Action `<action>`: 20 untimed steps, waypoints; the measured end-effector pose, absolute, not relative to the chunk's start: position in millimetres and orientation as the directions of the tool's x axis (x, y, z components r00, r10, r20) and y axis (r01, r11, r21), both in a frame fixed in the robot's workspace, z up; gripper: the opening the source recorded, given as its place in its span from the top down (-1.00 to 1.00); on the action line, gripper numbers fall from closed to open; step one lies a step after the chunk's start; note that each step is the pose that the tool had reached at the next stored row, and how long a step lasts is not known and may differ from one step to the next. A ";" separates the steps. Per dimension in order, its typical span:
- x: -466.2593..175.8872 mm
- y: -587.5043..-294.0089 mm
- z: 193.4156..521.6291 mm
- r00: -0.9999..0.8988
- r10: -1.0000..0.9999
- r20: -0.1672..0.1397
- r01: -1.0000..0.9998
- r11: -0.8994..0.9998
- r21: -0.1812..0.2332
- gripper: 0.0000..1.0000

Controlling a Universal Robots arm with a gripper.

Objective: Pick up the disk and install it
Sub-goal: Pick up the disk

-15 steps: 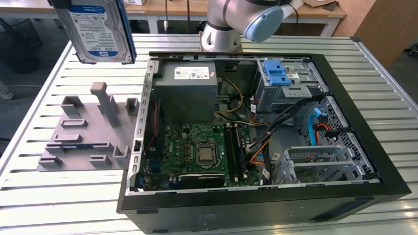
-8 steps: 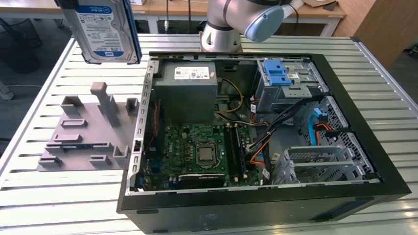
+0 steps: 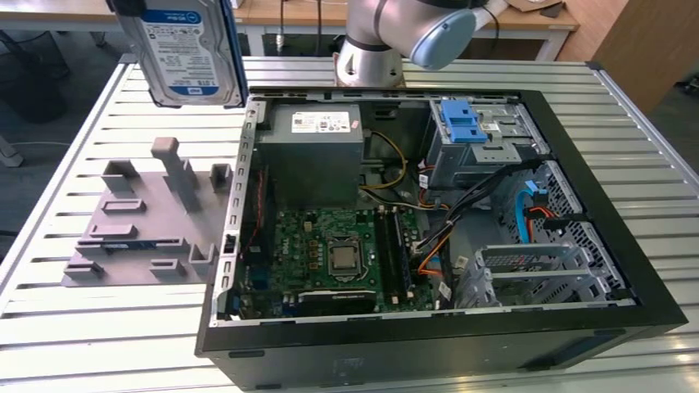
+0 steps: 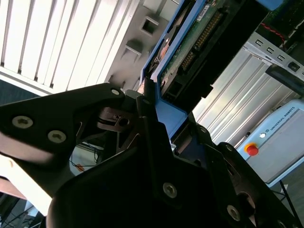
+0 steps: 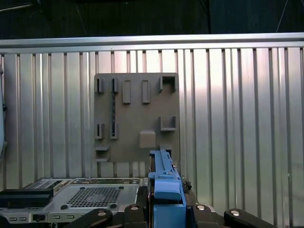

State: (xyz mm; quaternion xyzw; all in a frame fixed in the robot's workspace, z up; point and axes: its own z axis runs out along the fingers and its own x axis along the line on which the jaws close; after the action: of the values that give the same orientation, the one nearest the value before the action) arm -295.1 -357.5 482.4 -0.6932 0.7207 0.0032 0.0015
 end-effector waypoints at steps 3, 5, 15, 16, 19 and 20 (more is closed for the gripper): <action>-290.1 -357.9 482.4 -0.039 -0.999 -0.007 -0.999 0.039 0.003 0.27; -286.8 -358.2 482.4 -0.039 -0.999 -0.007 -0.999 0.039 0.003 0.27; -271.3 -359.4 482.4 -0.039 -0.999 -0.007 -0.999 0.039 0.003 0.27; -269.8 -359.5 482.4 -0.039 -0.999 -0.007 -0.999 0.039 0.003 0.27; -265.2 -359.9 482.4 -0.039 -0.999 -0.007 -0.999 0.039 0.003 0.27; -263.6 -360.1 482.4 -0.039 -0.999 -0.007 -0.999 0.039 0.003 0.27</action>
State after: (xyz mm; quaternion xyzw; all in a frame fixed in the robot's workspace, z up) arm -263.6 -360.1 482.4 -0.6932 0.7207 0.0032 0.0015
